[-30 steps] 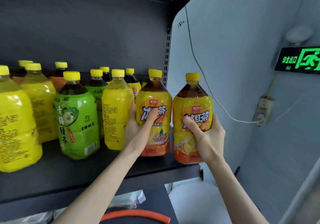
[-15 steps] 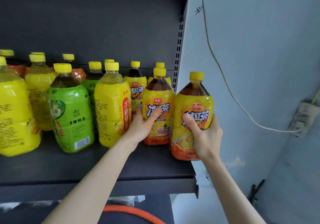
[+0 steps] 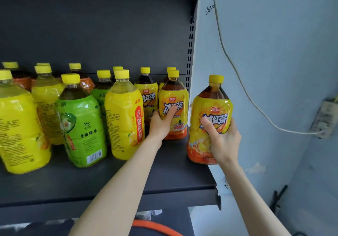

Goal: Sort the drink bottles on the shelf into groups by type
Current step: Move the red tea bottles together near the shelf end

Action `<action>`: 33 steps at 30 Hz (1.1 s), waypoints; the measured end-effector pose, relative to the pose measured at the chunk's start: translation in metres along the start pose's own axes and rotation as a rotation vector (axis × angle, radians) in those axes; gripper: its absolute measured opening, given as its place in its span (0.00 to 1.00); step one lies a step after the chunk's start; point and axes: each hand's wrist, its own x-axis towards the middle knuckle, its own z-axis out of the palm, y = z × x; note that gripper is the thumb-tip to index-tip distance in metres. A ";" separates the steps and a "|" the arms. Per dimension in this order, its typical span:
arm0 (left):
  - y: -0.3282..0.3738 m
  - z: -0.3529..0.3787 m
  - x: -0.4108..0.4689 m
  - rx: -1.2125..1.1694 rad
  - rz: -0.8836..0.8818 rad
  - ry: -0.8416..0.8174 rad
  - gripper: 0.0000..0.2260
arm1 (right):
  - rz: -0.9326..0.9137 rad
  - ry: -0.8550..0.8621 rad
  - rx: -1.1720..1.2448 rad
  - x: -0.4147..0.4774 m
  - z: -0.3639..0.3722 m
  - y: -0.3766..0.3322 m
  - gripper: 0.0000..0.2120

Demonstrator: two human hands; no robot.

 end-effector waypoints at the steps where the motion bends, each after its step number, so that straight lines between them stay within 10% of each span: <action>1: -0.001 0.001 0.001 0.003 0.002 0.003 0.27 | -0.004 0.001 -0.007 0.000 0.001 0.000 0.14; 28: 0.003 -0.017 -0.035 -0.223 -0.028 -0.134 0.24 | 0.014 -0.324 0.069 -0.014 0.035 0.002 0.17; 33: 0.007 -0.023 -0.037 -0.135 0.111 -0.162 0.33 | 0.031 -0.456 -0.023 -0.010 0.056 -0.004 0.36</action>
